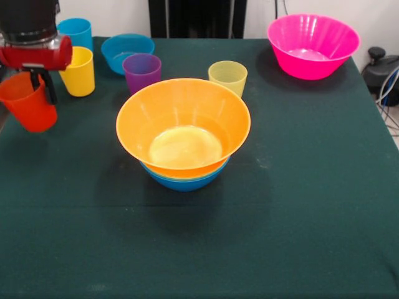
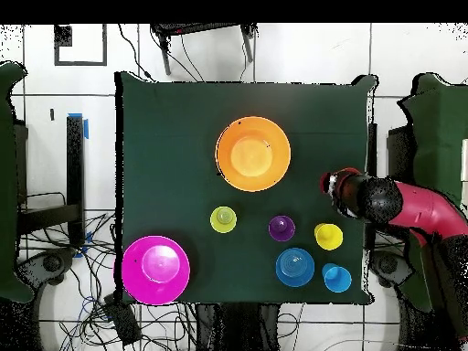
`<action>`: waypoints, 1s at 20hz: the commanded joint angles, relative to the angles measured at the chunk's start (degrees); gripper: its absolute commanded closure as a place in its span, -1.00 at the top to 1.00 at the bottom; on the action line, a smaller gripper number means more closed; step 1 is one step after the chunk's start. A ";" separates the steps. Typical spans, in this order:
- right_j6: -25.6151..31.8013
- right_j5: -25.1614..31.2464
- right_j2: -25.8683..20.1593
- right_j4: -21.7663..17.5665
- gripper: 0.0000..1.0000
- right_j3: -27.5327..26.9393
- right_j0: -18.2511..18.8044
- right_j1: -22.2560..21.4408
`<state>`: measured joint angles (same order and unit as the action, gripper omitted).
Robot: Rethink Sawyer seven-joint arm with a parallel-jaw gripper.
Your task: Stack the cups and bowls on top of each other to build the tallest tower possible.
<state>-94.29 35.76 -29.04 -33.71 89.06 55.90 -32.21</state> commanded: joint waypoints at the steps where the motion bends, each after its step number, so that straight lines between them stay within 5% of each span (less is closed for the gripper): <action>1: 2.12 9.80 -2.34 4.87 -1.00 4.18 -4.44 -9.53; 20: -7.60 19.65 3.50 10.71 -1.00 -1.63 -16.88 -18.21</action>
<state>-94.30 48.00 -28.42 -23.59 89.37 43.91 -48.88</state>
